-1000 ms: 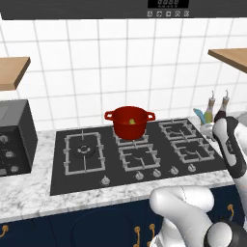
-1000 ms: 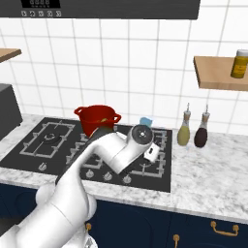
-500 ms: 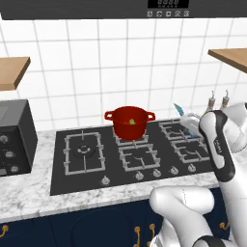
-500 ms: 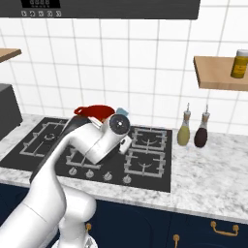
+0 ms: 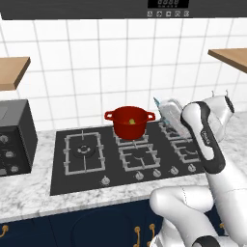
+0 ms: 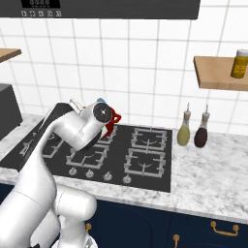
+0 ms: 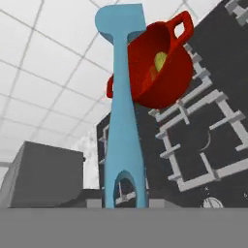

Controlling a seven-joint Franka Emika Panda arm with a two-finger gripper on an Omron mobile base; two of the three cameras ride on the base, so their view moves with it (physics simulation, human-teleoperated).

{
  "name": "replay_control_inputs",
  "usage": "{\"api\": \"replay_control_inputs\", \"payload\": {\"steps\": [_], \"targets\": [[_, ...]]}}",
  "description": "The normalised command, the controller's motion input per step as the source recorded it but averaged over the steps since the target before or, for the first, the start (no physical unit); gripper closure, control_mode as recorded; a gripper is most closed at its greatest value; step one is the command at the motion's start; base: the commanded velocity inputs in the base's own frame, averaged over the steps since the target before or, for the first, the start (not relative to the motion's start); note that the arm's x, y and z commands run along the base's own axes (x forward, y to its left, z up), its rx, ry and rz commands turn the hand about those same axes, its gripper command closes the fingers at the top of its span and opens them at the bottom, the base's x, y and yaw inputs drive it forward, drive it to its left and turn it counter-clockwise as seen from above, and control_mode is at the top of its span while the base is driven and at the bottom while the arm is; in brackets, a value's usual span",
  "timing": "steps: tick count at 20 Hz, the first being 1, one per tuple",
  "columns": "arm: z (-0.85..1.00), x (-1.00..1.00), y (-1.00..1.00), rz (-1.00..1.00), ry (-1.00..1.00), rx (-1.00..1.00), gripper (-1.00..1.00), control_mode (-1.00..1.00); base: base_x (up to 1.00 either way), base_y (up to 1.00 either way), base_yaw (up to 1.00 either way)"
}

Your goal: Put the carrot and cucumber in the pot. Retrieve the spatula and lightly stir the vegetables in the pot.

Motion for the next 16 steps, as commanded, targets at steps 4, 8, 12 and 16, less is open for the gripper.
{"api": "replay_control_inputs", "payload": {"steps": [4,8,12,16], "targets": [[0.31,0.27,0.56,0.0,0.04,0.41,1.0,-1.0,0.0,0.0,0.0],[0.36,0.3,0.35,0.0,0.18,0.49,1.0,-1.0,0.0,0.0,0.0],[0.55,0.27,0.2,0.0,0.26,0.41,1.0,-1.0,0.0,0.0,0.0],[0.66,0.17,0.01,0.03,0.31,0.44,1.0,-1.0,0.0,0.0,0.0]]}}
